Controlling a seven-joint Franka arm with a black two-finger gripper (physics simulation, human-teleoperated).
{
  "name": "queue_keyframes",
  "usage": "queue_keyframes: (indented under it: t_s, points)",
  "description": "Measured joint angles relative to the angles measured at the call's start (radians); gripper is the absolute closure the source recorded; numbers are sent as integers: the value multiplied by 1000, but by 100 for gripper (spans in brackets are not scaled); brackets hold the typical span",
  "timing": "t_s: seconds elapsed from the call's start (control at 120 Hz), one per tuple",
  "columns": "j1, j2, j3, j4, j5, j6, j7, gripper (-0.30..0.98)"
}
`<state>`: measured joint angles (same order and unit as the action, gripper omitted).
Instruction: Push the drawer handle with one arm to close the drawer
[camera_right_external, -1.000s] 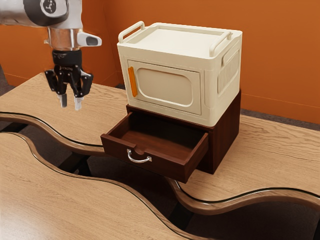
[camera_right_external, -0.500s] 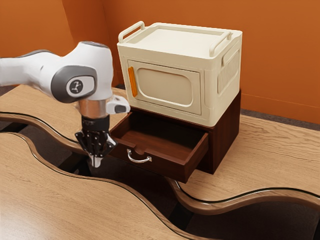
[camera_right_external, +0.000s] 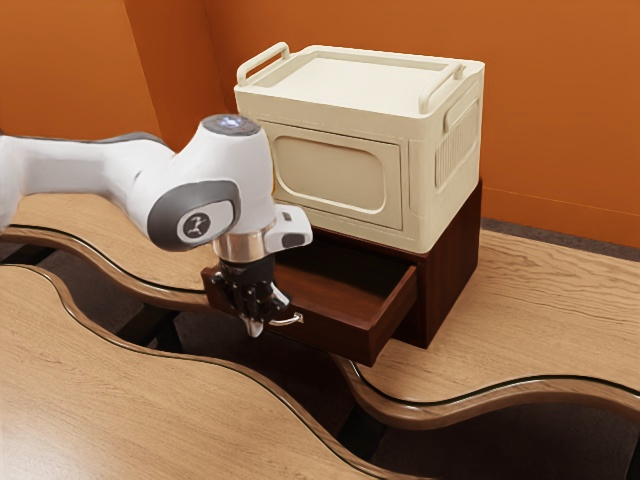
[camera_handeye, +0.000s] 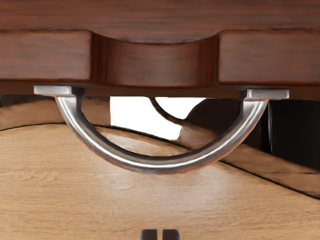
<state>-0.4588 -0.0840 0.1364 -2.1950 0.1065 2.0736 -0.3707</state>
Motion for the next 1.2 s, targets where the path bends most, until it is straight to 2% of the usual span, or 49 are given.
queue_keyframes:
  t_s: [0.233, 0.683, 1.2]
  points:
    - [11, 54, 10, 4, 26, 80, -22, 78]
    - [11, 97, 11, 10, 135, 241, -45, 79]
    - [18, 166, 12, 51, 204, 390, -57, 79]
